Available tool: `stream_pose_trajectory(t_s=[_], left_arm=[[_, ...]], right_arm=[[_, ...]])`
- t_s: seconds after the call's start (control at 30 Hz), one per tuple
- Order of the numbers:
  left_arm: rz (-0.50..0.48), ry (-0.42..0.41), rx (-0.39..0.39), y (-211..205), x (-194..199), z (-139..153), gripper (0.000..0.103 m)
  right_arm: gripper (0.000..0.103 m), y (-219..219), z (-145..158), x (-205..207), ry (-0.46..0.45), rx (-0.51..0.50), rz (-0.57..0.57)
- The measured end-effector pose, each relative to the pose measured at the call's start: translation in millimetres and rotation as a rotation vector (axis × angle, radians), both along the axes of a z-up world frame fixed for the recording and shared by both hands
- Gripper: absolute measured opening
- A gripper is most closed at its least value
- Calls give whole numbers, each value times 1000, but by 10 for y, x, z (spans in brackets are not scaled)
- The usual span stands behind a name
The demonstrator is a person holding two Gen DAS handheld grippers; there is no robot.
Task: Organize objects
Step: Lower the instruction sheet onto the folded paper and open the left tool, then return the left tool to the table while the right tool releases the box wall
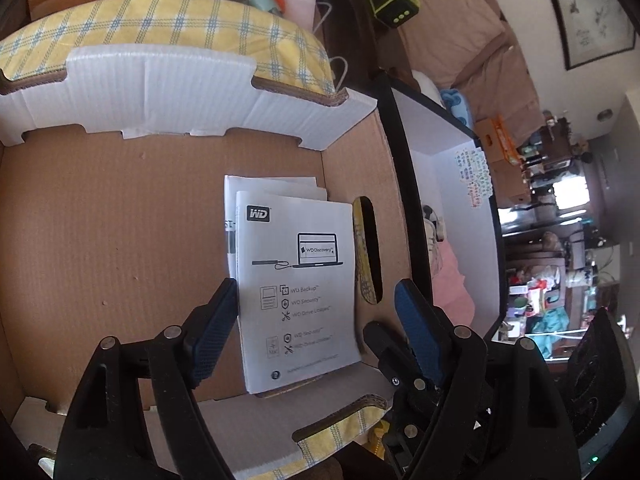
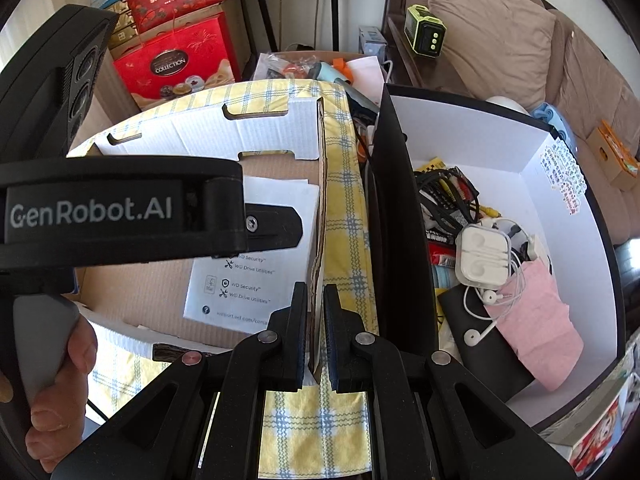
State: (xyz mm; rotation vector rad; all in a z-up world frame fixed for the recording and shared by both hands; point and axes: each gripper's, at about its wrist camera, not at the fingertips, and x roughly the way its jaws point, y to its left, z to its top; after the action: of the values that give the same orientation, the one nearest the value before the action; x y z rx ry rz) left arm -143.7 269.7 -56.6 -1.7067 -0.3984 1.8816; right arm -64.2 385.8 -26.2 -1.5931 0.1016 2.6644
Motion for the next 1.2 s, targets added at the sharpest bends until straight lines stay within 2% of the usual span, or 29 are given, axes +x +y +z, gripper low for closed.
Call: stream_pose_trajectory(t_s=[0.1,0.27,0.37,0.73,1.1,1.2], left_arm=[[-4,8,3,-46,22,35,77],[4,-31,25,-145,-5,41,78],[1,-16,21,-215,1,96,78],[-57,143,-56,-518,193,515,84],[-16,270,-162,-1135,309,727,92],[12,318,-216,-1368,331,784,92]], right_arm=[[7,1,-1,1,0,1,0],[7,2,-4,0,0,-1,0],[7,3,-5,0,-1,0,-1],[7,13,-6,1,0,2,-2],[7,0,2,-4,-1,11,-5],[7,-5,-2,3,0,15,-4]])
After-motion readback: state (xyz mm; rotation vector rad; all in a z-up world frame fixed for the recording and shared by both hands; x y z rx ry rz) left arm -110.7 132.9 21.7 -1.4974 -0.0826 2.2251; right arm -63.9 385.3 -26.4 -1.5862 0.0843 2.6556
